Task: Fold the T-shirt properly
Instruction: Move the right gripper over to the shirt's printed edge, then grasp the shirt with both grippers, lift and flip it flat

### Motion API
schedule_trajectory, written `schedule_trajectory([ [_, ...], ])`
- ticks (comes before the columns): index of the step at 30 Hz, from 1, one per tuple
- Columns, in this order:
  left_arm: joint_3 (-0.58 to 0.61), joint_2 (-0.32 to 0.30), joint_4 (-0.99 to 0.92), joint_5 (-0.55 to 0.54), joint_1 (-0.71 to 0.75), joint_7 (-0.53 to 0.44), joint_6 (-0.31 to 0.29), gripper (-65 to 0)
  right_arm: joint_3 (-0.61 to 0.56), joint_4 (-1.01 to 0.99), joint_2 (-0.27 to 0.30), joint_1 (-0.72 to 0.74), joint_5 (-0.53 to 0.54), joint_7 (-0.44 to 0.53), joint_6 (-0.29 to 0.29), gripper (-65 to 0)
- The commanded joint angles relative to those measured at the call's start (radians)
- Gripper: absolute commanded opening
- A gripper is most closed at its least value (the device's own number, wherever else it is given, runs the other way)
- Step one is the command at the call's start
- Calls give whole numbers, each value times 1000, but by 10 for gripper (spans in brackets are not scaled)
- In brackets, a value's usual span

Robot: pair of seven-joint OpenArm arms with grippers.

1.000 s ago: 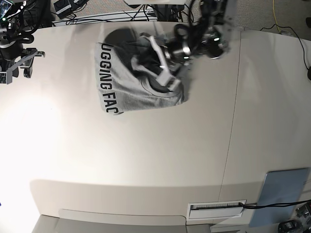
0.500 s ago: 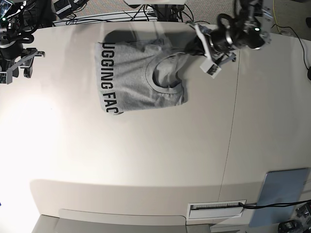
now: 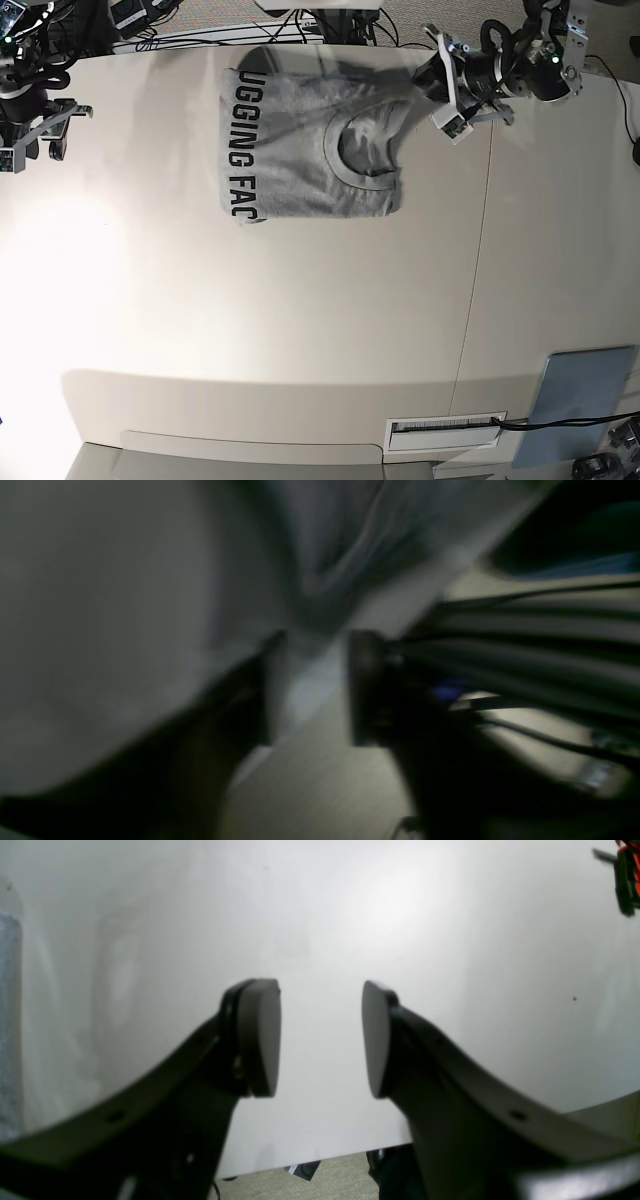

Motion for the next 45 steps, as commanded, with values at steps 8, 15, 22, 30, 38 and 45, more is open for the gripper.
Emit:
schedule_trajectory([
  [8, -6, -5, 32, -70, -61, -132, 45, -405, -154, 13, 14, 3, 5, 51, -2, -385],
  [15, 0, 143, 37, -203, -65, -165, -61, -633, -458, 12, 14, 111, -149, 119, -93, -449],
  [22, 153, 182, -49, -103, -64, -152, -57, -633, -663, -105, 14, 222, -264, 185, -140, -497],
  [30, 235, 183, -218, -50, -69, -205, -58, -633, -765, -330, 11, 408, -263, 188, -140, -497],
  [38, 236, 182, -350, 124, -108, -266, -33, -633, -890, -469, 10, 488, -256, 137, -68, -497],
  [45, 234, 174, -468, 335, -220, -406, 56, -633, -895, -469, 18, 468, -251, 34, -52, -497],
])
